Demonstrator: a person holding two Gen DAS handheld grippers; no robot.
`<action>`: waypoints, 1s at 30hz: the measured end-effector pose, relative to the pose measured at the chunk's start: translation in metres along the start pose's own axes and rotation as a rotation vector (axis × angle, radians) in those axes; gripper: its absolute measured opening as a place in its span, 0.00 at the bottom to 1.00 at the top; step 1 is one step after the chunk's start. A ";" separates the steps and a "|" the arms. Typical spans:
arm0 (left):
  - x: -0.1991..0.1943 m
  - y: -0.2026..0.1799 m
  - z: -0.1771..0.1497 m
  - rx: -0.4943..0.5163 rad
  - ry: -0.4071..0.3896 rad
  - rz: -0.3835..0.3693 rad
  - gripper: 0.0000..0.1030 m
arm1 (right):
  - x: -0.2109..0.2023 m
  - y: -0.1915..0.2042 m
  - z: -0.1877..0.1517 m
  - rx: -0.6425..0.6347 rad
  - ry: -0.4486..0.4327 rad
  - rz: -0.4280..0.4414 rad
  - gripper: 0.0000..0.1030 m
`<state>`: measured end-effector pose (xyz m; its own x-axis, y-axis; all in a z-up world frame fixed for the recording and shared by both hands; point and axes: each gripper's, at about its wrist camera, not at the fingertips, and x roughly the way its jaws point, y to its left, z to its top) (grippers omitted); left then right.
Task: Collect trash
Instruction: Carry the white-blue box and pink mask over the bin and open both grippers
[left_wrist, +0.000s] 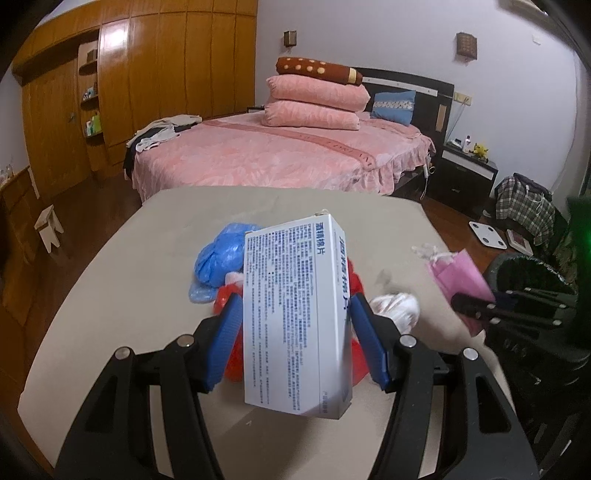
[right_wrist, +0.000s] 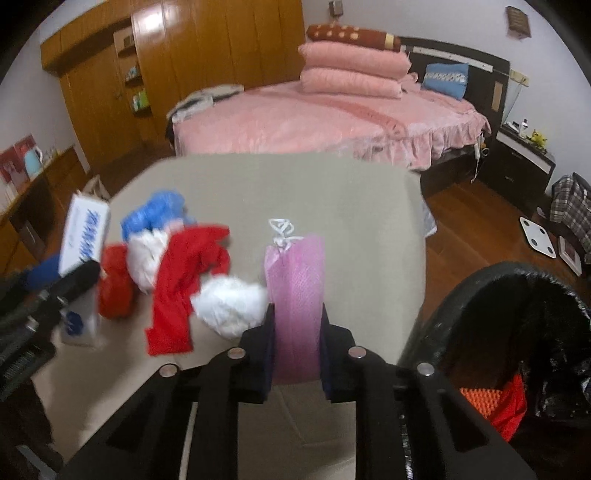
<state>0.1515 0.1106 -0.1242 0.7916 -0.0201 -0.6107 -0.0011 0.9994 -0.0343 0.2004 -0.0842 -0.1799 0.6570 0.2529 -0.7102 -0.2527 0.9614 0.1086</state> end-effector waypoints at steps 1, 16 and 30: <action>-0.002 -0.001 0.001 0.000 -0.004 -0.002 0.57 | -0.007 -0.001 0.004 0.006 -0.018 0.006 0.19; -0.036 -0.034 0.031 0.028 -0.087 -0.052 0.57 | -0.081 -0.010 0.037 0.043 -0.184 0.050 0.19; -0.051 -0.084 0.040 0.078 -0.114 -0.136 0.57 | -0.132 -0.054 0.025 0.097 -0.255 -0.008 0.19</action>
<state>0.1356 0.0292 -0.0584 0.8450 -0.1567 -0.5112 0.1548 0.9868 -0.0465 0.1446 -0.1668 -0.0745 0.8192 0.2525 -0.5149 -0.1857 0.9663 0.1783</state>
